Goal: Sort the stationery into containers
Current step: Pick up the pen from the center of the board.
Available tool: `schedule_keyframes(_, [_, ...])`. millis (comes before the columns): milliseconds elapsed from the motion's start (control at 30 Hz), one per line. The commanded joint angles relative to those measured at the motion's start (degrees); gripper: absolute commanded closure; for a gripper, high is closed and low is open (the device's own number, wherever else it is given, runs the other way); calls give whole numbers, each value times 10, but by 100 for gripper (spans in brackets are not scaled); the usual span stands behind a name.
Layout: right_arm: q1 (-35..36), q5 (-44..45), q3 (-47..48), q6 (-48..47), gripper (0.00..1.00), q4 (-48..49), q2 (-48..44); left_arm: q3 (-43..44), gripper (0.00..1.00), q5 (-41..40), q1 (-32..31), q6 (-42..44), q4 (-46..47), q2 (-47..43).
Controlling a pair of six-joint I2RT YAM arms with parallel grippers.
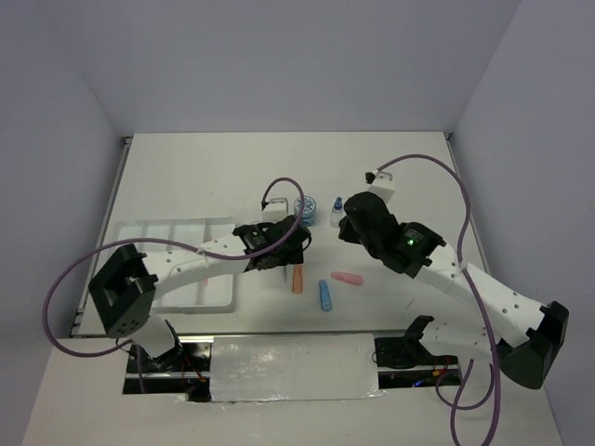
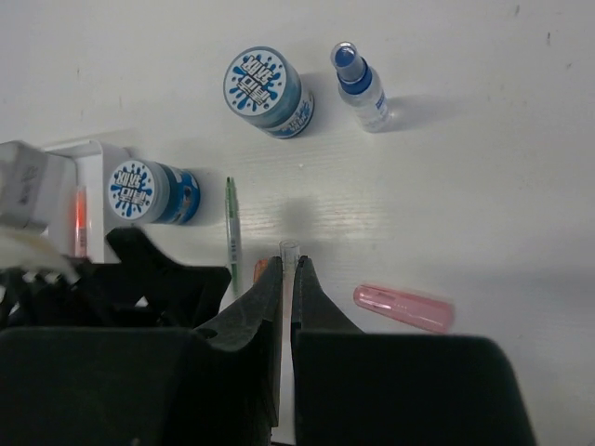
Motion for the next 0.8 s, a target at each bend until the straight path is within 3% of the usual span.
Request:
schedule_keyframes(0, [0,22,-14,-20,100,-34,-41,44,12,21,6,-17,3,55])
schedule_keyframes(200, [-1,7,-34,-51,100,-22,-85,52,21,26,11,-26,19,106])
schedule_keyframes(767, [0,-25,-67,-81,100,16,-93,30,42,22,29,-33,37,153])
